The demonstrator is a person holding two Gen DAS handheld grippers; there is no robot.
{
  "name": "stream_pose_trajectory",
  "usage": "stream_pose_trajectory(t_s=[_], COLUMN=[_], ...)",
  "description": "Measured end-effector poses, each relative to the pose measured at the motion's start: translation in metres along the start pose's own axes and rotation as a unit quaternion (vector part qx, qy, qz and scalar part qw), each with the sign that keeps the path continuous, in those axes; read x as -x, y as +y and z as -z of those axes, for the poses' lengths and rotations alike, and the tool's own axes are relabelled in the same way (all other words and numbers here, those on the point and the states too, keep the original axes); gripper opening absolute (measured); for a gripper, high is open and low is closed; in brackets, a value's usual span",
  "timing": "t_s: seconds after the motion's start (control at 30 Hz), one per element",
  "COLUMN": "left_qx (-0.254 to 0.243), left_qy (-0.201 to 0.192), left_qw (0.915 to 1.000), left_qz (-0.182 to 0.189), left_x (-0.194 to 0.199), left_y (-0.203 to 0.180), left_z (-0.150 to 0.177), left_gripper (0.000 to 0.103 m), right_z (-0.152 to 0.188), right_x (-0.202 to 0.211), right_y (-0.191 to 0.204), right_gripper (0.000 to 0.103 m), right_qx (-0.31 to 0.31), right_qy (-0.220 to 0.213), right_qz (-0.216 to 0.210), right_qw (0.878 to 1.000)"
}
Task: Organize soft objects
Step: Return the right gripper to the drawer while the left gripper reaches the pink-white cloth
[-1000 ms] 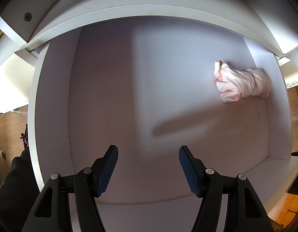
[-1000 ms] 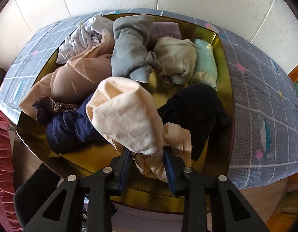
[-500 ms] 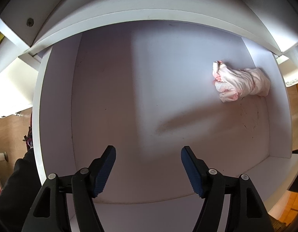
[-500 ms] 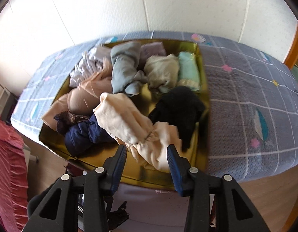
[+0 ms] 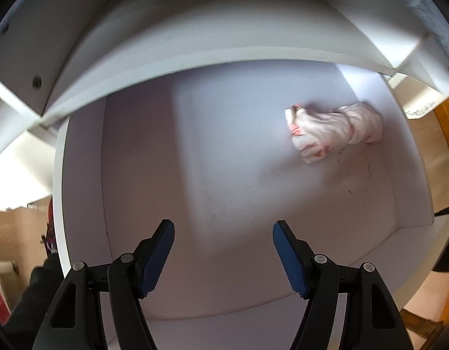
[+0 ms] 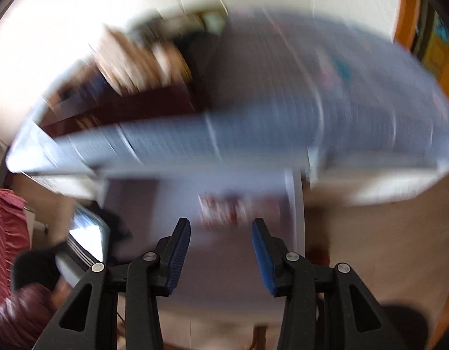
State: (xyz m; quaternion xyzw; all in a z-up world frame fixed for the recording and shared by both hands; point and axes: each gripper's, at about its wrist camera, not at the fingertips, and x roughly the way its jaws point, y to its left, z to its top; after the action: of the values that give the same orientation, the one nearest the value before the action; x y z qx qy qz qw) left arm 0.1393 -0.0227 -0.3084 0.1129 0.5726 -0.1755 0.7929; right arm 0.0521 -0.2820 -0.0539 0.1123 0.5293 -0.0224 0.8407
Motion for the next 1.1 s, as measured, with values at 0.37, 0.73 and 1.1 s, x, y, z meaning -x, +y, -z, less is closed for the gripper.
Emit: stream_pose_trajectory(t_s=[0.37, 0.73, 1.1], left_qx=[-0.069, -0.164, -0.256], left_qy=[-0.010, -0.033, -0.050], left_qw=[0.9975, 0.9859, 0.9651], left_qz=[0.004, 0.014, 0.027], left_x=[0.008, 0.007, -0.021], left_y=[-0.036, -0.082, -0.142], left_z=[-0.018, -0.057, -0.100], left_gripper=[0.071, 0.071, 0.072], right_z=[0.059, 0.080, 0.088], right_x=[-0.102, -0.138, -0.152], right_y=[-0.049, -0.043, -0.046], right_gripper=[0.044, 0.044, 0.044], right_qx=[-0.110, -0.121, -0.130], right_qy=[0.174, 0.243, 0.251], right_qz=[0.015, -0.017, -0.007], right_qw=[0.978, 0.962, 0.959])
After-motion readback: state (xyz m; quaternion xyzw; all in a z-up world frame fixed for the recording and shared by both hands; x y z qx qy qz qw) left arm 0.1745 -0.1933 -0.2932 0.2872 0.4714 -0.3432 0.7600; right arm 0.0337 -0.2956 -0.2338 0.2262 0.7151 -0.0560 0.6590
